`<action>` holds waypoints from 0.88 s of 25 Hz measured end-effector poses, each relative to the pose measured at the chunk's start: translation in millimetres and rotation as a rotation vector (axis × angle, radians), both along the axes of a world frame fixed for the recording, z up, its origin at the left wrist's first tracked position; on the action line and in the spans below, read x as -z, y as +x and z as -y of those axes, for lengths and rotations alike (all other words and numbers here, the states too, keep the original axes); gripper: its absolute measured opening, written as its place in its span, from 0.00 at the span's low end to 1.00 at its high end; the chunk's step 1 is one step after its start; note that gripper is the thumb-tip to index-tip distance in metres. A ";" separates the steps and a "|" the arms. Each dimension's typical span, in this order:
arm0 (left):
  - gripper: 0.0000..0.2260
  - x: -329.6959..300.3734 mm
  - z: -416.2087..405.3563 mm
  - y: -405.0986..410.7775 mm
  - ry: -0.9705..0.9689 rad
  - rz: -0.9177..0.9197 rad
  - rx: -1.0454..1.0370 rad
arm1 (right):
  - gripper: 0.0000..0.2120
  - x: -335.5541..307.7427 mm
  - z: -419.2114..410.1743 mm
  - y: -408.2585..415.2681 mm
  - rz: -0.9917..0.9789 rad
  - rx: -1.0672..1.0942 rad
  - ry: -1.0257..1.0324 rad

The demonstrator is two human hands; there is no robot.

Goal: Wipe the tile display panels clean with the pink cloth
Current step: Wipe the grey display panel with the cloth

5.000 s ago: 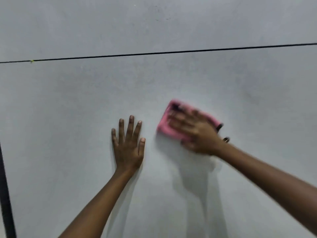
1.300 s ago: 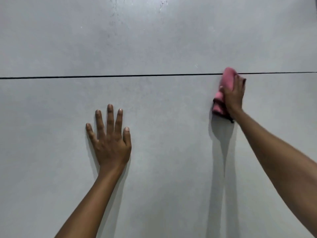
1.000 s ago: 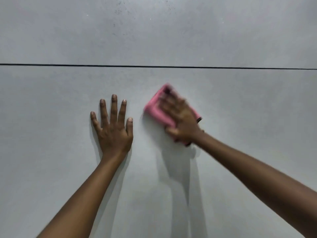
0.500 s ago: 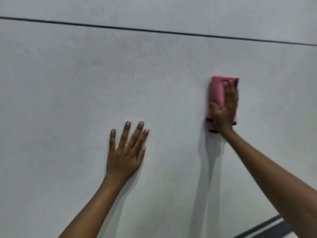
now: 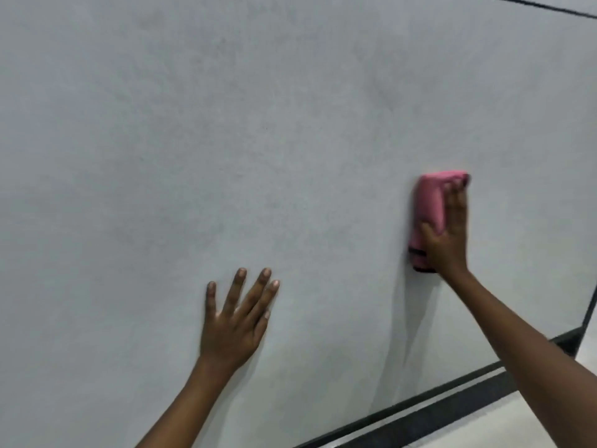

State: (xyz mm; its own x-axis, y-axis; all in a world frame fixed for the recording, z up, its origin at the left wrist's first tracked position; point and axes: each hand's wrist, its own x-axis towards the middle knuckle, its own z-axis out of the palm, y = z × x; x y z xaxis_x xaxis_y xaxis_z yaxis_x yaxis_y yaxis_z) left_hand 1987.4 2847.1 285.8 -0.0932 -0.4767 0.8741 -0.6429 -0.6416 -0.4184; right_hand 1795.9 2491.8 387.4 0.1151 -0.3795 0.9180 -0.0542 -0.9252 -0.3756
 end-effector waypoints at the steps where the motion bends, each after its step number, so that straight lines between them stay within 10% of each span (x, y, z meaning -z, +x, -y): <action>1: 0.26 5.8 1.3 6.0 0.003 0.030 -0.039 | 0.37 -3.4 11.9 -2.3 0.082 -0.003 0.153; 5: 0.23 10.4 5.2 8.1 -0.016 0.090 -0.044 | 0.39 65.4 -50.5 37.9 0.068 -0.081 0.106; 10: 0.25 22.5 3.9 -3.6 -0.018 -0.025 0.053 | 0.34 248.5 -164.4 65.7 -0.799 -0.211 -1.181; 13: 0.29 77.7 3.0 -14.0 0.070 -0.070 0.056 | 0.36 242.4 -118.4 48.1 -0.636 -0.207 -0.881; 18: 0.27 108.6 16.1 0.0 0.058 0.074 -0.085 | 0.41 183.7 0.0 -6.0 0.046 -0.063 0.454; 22: 0.26 115.2 19.2 1.6 0.040 0.092 -0.083 | 0.41 258.4 -72.0 30.4 -0.172 -0.019 0.124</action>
